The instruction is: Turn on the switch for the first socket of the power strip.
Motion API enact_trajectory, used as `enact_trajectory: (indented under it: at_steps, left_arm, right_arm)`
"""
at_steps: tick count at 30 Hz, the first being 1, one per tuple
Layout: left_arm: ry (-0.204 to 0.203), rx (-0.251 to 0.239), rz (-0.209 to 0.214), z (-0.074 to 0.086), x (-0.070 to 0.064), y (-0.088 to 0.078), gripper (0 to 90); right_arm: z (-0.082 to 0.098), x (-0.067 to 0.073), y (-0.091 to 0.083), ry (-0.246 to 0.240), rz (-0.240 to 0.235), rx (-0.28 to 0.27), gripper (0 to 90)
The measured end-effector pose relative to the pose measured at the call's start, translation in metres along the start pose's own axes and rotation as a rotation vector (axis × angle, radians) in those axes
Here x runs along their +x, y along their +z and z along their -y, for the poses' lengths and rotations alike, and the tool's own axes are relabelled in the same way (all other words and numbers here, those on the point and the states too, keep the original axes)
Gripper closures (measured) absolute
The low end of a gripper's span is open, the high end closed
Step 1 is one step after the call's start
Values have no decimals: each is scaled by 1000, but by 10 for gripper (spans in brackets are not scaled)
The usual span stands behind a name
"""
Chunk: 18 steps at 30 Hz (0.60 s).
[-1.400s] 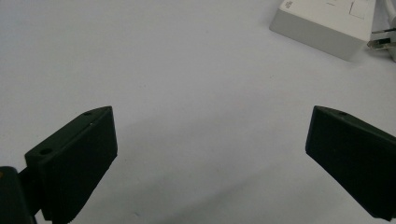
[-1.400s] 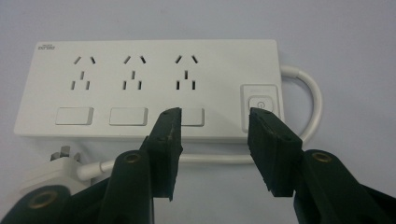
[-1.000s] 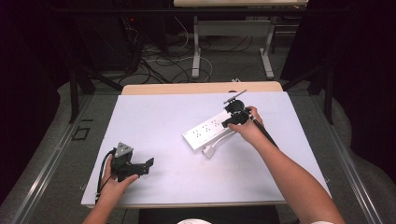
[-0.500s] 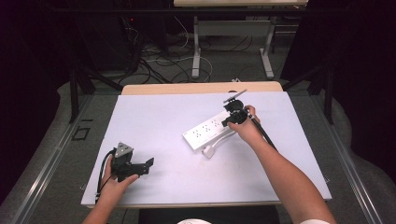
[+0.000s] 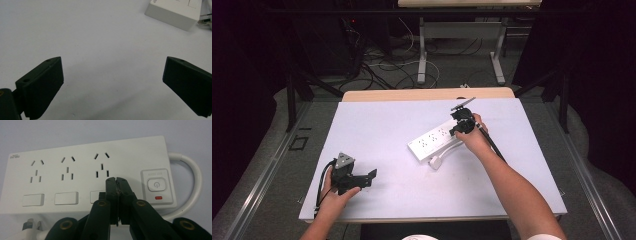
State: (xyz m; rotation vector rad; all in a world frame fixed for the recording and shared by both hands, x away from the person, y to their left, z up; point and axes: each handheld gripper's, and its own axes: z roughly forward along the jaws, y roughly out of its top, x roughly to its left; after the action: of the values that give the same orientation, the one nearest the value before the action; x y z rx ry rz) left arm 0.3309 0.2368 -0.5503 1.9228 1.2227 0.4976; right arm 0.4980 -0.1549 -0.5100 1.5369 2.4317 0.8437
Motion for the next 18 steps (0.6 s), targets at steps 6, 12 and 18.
enact_trajectory:
  at_steps: [6,12,18]
  left_arm:
    - [2,-2,2,0,0,0,33]
    - [-3,2,4,0,0,0,34]
    - [-6,0,1,0,-1,0,34]
  right_arm:
    - [0,0,4,-15,9,9,898]
    - [0,-1,5,2,-1,0,898]
    - [1,-2,4,7,-1,12,892]
